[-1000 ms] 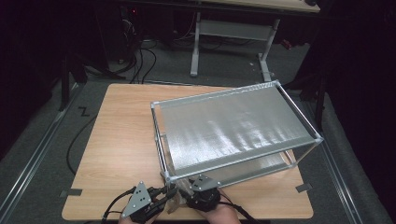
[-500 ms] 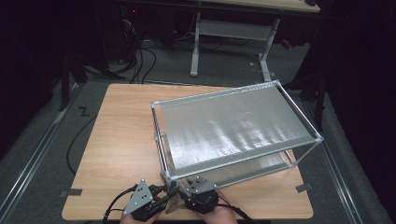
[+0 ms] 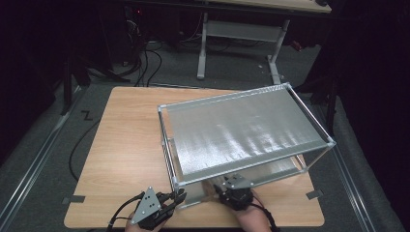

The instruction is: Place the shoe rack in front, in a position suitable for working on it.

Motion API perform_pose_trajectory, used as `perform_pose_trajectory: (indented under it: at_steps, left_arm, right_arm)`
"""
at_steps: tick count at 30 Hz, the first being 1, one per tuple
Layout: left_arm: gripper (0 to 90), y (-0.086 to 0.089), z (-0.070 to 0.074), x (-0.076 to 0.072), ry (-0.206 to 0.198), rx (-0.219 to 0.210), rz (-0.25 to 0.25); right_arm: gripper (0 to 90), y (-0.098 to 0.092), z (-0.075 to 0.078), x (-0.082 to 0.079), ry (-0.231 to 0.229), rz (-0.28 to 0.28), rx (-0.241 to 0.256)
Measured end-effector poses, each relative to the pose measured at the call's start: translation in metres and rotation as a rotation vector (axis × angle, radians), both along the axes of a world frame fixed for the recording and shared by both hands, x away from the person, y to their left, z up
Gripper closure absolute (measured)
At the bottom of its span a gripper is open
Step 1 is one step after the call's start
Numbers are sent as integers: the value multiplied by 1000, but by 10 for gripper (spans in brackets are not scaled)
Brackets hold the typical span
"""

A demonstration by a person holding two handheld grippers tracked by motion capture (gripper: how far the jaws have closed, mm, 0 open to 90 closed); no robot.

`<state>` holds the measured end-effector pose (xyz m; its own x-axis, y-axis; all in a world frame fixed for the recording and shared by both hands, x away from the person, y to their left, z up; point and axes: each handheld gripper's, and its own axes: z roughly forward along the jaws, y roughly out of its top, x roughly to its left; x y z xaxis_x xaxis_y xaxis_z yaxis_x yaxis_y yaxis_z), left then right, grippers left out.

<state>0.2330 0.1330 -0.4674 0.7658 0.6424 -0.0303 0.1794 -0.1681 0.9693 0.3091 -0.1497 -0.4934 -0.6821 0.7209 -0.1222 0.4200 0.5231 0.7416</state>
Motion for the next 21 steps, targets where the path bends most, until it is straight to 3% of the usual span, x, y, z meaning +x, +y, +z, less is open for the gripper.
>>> perform_pose_trajectory:
  at_steps: [1, 2, 3, 8, 15, 21]
  left_arm:
    - [800, 0, 0, 0, 3, -2, 0]
    - [800, 0, 0, 0, 6, -5, -2]
    - [800, 0, 0, 0, 6, -5, -2]
    - [801, 2, 0, 1, 4, -1, 13]
    - [801, 7, 0, 2, 4, -4, 32]
    - [802, 7, 0, 2, 0, 0, 32]
  right_arm:
    - [544, -10, -1, 5, -15, -5, 2]
    - [544, -18, -1, 7, 6, -74, 0]
    - [544, -26, -1, 12, -19, -67, -5]
    - [545, -53, -3, 23, -42, -155, -23]
    - [545, -87, -4, 31, -45, -239, -6]
    - [548, -134, -4, 35, -69, -391, -18]
